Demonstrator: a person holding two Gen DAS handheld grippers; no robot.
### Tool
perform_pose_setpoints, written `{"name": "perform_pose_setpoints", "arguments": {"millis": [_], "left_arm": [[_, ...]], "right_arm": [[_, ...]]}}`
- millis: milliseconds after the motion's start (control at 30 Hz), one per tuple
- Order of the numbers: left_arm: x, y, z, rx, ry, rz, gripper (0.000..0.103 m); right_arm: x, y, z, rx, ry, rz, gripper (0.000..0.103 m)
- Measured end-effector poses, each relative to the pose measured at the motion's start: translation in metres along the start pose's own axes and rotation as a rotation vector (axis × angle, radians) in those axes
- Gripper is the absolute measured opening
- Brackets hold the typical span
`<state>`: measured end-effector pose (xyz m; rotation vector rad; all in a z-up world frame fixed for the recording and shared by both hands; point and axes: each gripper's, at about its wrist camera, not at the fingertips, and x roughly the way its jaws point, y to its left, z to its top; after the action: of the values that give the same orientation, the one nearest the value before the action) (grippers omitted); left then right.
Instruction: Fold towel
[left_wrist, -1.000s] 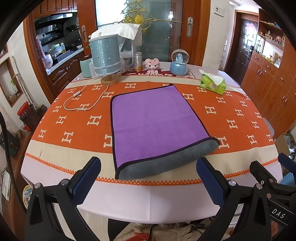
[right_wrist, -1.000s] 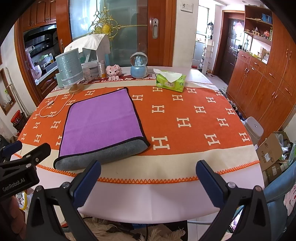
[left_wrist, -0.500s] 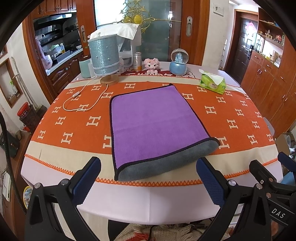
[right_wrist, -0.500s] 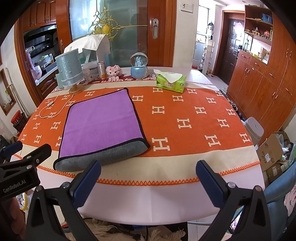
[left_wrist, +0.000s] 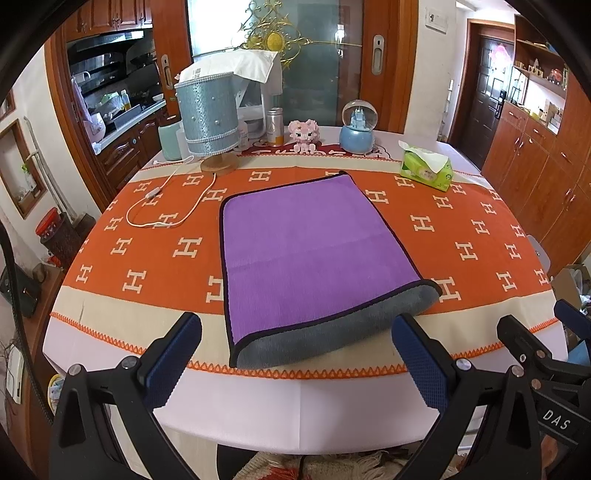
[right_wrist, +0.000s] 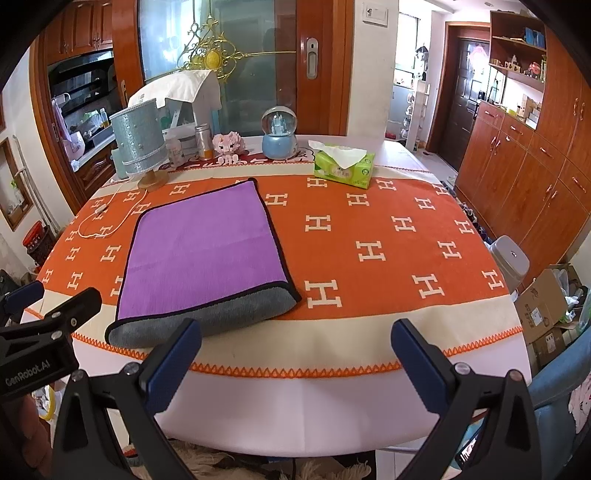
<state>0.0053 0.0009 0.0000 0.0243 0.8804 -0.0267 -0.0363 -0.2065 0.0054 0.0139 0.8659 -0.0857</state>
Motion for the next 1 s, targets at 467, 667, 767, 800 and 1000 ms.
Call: {"name": "perform_pose_setpoints", "arguments": {"millis": [467,667,767,800,1000], "left_arm": [[0.001,0.014,0.017,-0.028,-0.043,0.027,0.102],[0.008,0.015,0.021,-0.007,-0.037,0.011,0.102],[0.015,0.018,0.021,-0.01,-0.026,-0.002,0.102],[0.016,0.02,0.02,-0.014,-0.03,-0.004,0.102],[0.028,0.032,0.013,-0.02,-0.056,0.024,0.102]], "right_arm": [[0.006,0.003,0.026,-0.062,-0.069,-0.001,0.102],[0.01,0.004,0.037,-0.092,-0.094,0.014,0.102],[0.017,0.003,0.04,-0.103,-0.089,0.028,0.102],[0.019,0.003,0.04,-0.106,-0.088,0.036,0.101],[0.042,0.005,0.038,-0.144,-0.046,0.061,0.094]]}}
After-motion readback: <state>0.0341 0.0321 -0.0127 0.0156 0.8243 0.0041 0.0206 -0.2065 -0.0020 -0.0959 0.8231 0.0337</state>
